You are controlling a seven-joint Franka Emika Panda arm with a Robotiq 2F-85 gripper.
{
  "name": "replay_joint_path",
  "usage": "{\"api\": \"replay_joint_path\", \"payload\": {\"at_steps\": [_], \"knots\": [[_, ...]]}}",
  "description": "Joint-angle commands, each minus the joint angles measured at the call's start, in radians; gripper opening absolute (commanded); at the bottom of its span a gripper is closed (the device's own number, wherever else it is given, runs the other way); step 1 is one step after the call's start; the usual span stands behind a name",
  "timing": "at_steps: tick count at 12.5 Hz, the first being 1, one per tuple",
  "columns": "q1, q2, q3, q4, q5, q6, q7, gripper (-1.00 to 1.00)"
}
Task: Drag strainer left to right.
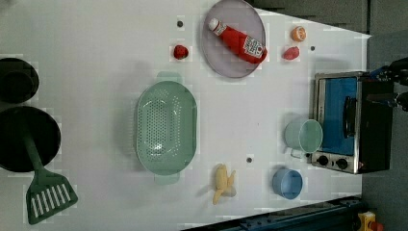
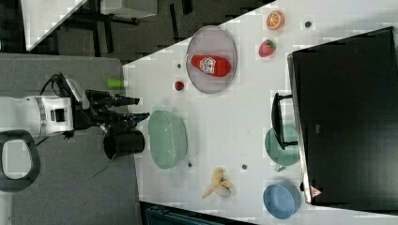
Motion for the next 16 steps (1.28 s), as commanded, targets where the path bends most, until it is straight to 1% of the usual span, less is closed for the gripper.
{"api": "replay_joint_path", "payload": {"at_steps": [1,3,6,8,10,12,16], "knots": [[0.013,-0.381,-0.055,-0.134,-0.034,-0.249,0.009,0.59],[0.018,-0.379,-0.047,-0.138,-0.031,-0.246,0.009,0.99],[0.044,-0.354,0.036,-0.143,0.012,-0.234,0.009,1.0],[0.058,-0.312,0.136,-0.143,0.028,-0.189,0.026,1.0],[0.06,-0.251,0.252,-0.144,0.028,-0.116,0.109,1.0],[0.062,-0.173,0.366,-0.144,0.028,-0.033,0.279,1.0],[0.064,0.019,0.547,-0.146,0.023,0.156,0.754,1.0]]}}
